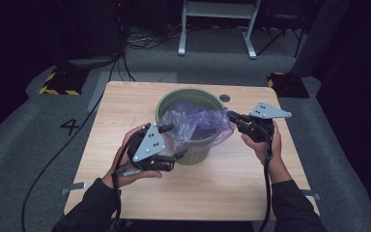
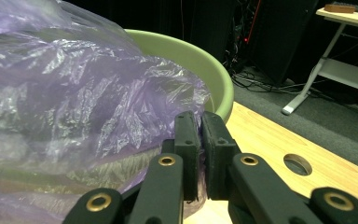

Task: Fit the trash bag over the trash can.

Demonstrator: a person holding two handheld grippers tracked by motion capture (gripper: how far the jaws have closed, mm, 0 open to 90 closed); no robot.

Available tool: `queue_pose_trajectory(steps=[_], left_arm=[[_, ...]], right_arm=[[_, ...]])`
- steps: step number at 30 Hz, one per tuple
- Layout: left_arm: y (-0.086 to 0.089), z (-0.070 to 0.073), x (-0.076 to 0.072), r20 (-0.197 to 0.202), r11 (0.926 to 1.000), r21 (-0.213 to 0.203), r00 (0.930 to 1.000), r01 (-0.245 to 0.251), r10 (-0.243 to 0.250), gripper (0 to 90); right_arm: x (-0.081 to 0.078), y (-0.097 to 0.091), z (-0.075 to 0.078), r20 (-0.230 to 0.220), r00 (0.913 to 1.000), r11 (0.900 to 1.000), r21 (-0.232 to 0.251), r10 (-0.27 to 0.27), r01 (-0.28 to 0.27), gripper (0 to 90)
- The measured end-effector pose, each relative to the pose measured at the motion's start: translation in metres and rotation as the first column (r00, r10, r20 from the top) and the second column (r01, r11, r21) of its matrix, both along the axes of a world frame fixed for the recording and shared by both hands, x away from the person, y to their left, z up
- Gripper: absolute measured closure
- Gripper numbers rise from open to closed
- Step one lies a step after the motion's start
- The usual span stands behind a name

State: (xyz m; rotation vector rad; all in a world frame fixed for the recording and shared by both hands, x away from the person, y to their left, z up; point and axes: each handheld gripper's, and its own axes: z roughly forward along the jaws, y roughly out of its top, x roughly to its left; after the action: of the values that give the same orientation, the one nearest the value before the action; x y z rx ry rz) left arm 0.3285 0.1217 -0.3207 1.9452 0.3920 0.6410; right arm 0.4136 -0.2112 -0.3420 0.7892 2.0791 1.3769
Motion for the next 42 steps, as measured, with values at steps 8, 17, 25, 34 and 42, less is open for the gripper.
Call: queue_pose_trajectory(steps=[8, 17, 25, 34, 42], left_arm=[[0.020, 0.003, 0.040, -0.030, 0.9984, -0.039, 0.9987, -0.042, 0.041, 73.5], [0.035, 0.006, 0.075, -0.064, 0.9892, -0.071, 0.9903, -0.128, 0.123, 79.3], [0.045, -0.003, 0.110, -0.124, 0.9789, -0.070, 0.9753, -0.192, 0.182, 81.4], [0.058, -0.018, 0.137, -0.194, 0.9672, -0.065, 0.9538, -0.246, 0.229, 84.3], [0.063, -0.034, 0.152, -0.255, 0.9650, -0.059, 0.9385, -0.255, 0.233, 89.8]], right_arm=[[0.003, 0.002, 0.000, 0.005, 1.0000, 0.9999, 0.011, 0.008, -0.008, 86.2], [0.011, 0.000, -0.002, -0.005, 0.9999, 0.9998, 0.015, -0.016, 0.016, 86.2], [0.021, -0.002, -0.005, -0.031, 0.9983, 0.9983, 0.029, -0.050, 0.051, 86.2], [0.035, -0.004, -0.012, -0.077, 0.9929, 0.9940, 0.055, -0.090, 0.095, 81.9], [0.047, -0.006, -0.021, -0.135, 0.9837, 0.9882, 0.080, -0.119, 0.131, 81.7]])
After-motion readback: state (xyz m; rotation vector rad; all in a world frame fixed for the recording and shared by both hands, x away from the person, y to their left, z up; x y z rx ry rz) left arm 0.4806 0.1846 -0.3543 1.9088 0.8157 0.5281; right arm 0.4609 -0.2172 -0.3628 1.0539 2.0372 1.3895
